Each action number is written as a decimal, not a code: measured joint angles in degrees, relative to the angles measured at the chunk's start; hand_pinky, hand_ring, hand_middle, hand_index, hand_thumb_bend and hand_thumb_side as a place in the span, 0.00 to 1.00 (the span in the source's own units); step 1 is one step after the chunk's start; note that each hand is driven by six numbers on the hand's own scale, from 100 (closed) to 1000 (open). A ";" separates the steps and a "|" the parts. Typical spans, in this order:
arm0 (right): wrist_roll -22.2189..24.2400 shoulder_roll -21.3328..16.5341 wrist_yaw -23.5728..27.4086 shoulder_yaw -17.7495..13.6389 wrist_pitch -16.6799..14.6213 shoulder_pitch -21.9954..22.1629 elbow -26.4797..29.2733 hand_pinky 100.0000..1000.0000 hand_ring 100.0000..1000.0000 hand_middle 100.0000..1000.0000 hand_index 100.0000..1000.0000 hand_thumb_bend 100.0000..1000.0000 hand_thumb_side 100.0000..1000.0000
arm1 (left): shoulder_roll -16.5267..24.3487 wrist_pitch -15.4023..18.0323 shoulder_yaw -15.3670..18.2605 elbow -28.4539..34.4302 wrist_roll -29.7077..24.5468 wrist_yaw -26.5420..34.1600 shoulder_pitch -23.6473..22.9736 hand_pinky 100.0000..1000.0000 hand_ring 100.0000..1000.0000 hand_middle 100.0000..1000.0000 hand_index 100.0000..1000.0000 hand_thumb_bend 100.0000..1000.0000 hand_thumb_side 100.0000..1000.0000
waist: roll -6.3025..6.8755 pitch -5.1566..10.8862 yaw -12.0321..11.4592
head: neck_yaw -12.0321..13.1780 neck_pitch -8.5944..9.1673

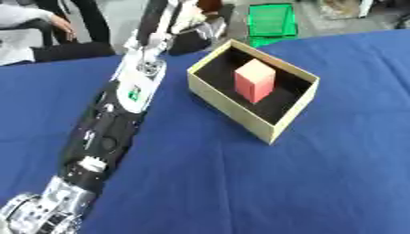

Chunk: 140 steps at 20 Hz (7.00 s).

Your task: Pick up objects on the table and place them in the box.

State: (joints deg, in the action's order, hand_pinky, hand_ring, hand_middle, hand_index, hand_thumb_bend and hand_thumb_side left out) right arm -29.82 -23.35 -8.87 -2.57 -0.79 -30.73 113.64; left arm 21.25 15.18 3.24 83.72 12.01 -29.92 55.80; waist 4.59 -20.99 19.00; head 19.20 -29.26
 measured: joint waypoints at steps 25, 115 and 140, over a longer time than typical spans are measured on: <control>-3.29 -1.89 -2.15 -3.13 0.77 4.78 0.00 0.74 0.73 0.78 0.77 0.00 0.83 | 0.80 -14.88 12.48 29.69 -4.48 30.44 -31.25 0.73 0.69 0.70 0.89 0.02 0.84 | -3.85 4.03 -10.23 | -14.96 -6.52; -5.41 -3.19 -3.62 -4.16 1.63 6.93 0.00 0.73 0.73 0.78 0.77 0.00 0.84 | -10.19 -4.73 19.98 29.70 -16.78 35.45 -42.21 0.77 0.68 0.70 0.90 0.04 0.89 | -3.35 3.67 -14.95 | -14.36 -8.40; -5.46 -3.20 -3.63 -4.32 1.68 7.05 0.00 0.73 0.73 0.79 0.77 0.00 0.84 | -10.68 -4.60 20.34 29.70 -16.89 35.45 -42.62 0.77 0.68 0.70 0.91 0.04 0.89 | -3.53 3.68 -15.21 | -14.01 -6.93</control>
State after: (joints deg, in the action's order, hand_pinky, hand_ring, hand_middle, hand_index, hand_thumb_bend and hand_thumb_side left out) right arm -35.28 -26.56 -12.50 -6.89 0.89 -23.69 113.64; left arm 10.57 10.58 23.58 113.42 -4.89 5.53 13.18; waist 1.07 -17.31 3.79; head 5.19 -36.19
